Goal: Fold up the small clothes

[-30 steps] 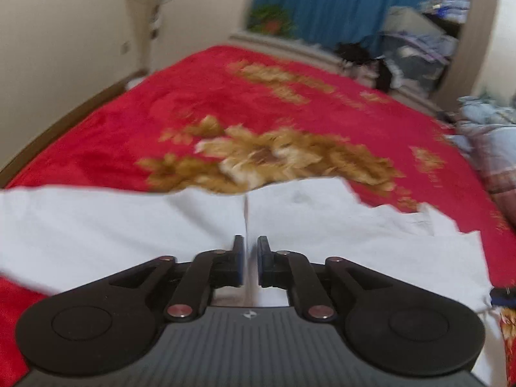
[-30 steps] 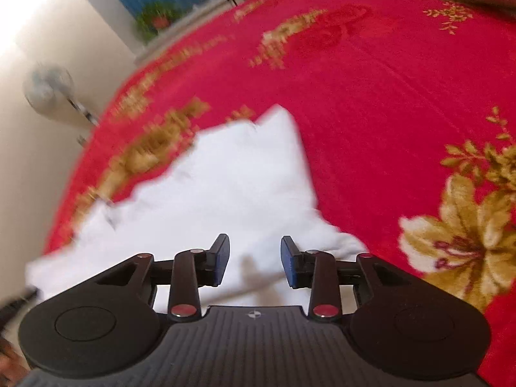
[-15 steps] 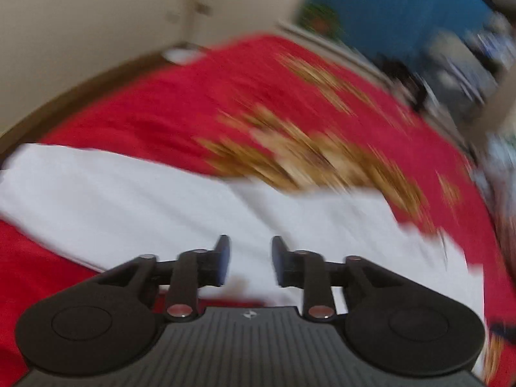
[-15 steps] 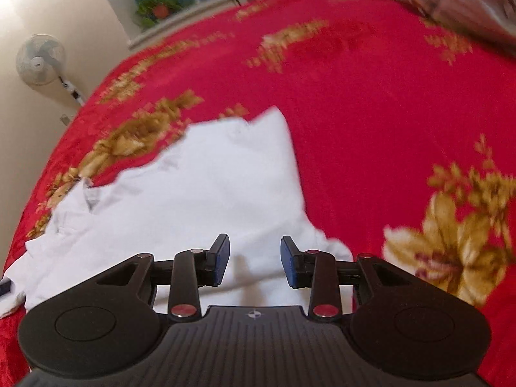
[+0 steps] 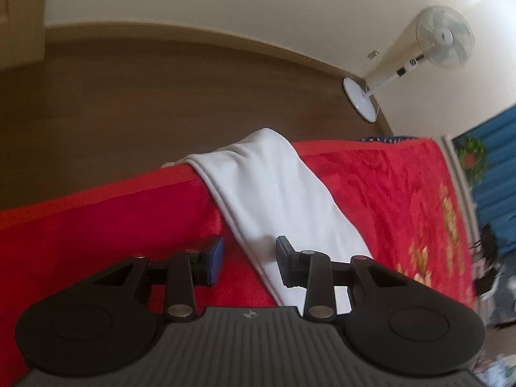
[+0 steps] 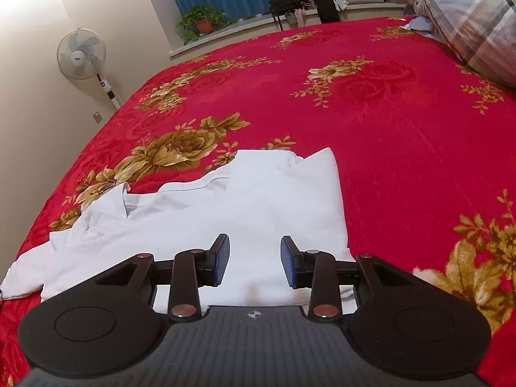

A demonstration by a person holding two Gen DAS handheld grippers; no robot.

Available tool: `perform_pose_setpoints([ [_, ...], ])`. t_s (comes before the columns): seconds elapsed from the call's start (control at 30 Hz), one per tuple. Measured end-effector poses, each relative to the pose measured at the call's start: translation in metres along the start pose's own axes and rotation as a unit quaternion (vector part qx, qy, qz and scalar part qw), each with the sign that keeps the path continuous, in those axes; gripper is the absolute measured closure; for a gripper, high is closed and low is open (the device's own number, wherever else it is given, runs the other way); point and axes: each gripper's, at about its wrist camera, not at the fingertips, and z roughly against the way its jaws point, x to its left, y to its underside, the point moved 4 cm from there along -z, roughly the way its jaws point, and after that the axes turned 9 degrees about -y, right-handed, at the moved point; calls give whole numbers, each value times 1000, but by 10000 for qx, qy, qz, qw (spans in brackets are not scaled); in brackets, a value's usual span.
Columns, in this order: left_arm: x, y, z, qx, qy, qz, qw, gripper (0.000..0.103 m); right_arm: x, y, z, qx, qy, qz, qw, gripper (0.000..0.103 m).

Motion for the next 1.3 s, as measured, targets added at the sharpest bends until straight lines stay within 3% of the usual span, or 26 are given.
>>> perform_pose_setpoints([
  [0.1,10,-5,-2,-52,199,148,9997,66,2,2,-3,30,0,-33,10000,67],
  [0.13,11,-6,-2,-88,222,181,9996,75,3,3,-5,39,-1,-22,10000,67],
  [0.17,10,-7,-3,-148,219,190,9995,98,5,3,-6,50,-4,1,10000,67],
  [0.27,-3,-8,13,-649,98,-68,9978,100,8,4,-7,72,10,69,10000,67],
  [0.33,-31,-2,39,-1214,172,-560,9909,100,8,4,-8,82,97,123,9998,67],
  [0.4,-72,20,74,-1802,523,-1289,9737,100,8,4,-9,87,180,175,9996,68],
  [0.43,-95,38,94,-2000,875,-1688,9612,100,8,5,-9,82,191,178,9996,73],
  [0.53,-159,117,156,-2273,2246,-2959,9002,100,8,5,-10,55,168,156,9997,80],
  [0.57,-177,153,174,-2093,2756,-3397,8746,98,8,5,-11,47,145,148,9998,80],
  [0.6,-187,179,182,-1817,3081,-3695,8576,94,9,5,-11,36,113,142,9998,80],
  [0.63,-198,208,187,-1343,3413,-4093,8354,72,10,5,-11,28,65,134,9999,80],
  [0.67,-205,236,189,-775,3718,-4569,8044,57,11,6,-11,24,25,118,9999,80],
  [0.7,-207,258,191,-548,3888,-4949,7751,58,11,6,-11,18,-18,79,10000,80],
  [0.73,-205,269,192,-717,3820,-5169,7627,57,10,7,-11,29,-78,13,10000,79],
  [0.77,-204,273,189,-870,3623,-5302,7616,58,8,7,-12,73,-153,-87,9998,79],
  [0.8,-204,271,182,-860,3458,-5323,7679,58,6,7,-13,110,-205,-221,9995,79],
  [0.83,-204,263,173,-765,3292,-5239,7819,58,3,7,-14,124,-220,-346,9991,78],
  [0.93,-197,231,139,-526,2500,-4813,8385,59,-4,9,-16,183,-274,-653,9973,74],
  [1.0,-195,208,117,-467,2093,-4568,8633,59,-4,10,-19,203,-313,-734,9966,74],
  [1.07,-190,190,105,-408,1721,-4362,8823,59,1,13,-21,208,-428,-751,9960,74],
  [1.17,-184,158,96,-349,1565,-4101,8979,59,24,17,-28,279,-740,-562,9953,74],
  [1.3,-183,140,101,-497,1546,-4073,8987,59,67,12,-50,210,-1091,-259,9935,74],
])
